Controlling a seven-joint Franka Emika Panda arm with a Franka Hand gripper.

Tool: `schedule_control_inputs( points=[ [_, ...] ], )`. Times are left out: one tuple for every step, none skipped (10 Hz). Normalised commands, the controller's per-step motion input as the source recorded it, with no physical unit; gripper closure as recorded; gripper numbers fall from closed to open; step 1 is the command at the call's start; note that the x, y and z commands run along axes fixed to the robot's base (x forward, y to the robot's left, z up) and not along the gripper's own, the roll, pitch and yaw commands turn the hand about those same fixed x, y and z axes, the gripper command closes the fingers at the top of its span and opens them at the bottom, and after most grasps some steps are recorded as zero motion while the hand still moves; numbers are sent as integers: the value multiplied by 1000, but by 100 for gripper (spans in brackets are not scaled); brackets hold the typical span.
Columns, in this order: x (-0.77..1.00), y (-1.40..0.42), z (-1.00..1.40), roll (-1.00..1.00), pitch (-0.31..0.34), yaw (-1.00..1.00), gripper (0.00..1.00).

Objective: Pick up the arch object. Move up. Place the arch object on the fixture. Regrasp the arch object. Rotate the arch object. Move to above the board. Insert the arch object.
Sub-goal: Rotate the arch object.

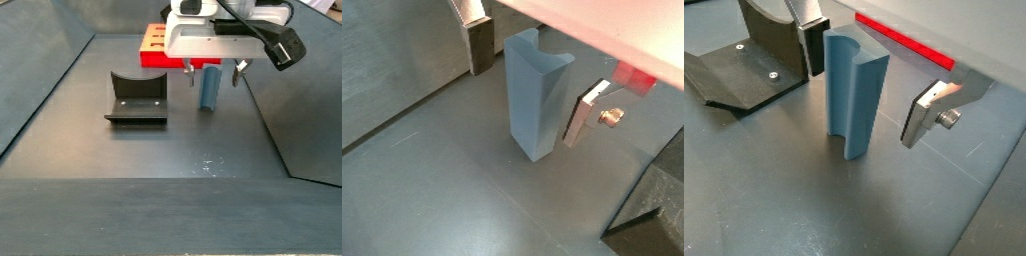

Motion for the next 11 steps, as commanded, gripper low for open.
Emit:
schedule_control_inputs(
  points=[
    [52,-6,-96,218,-24,27,0],
    [52,-6,-96,218,-24,27,0],
    [52,-6,-96,218,-24,27,0],
    [52,-6,-96,218,-24,27,0],
    [52,-6,-96,218,-24,27,0],
    [52,-6,-96,218,-24,27,0],
    [52,-6,-96,218,-24,27,0],
    [52,-6,-96,218,-24,27,0],
    [52,-6,-96,218,-24,27,0],
    [52,-6,-96,218,-24,27,0],
    [52,-6,-96,218,-24,27,0]
  ],
)
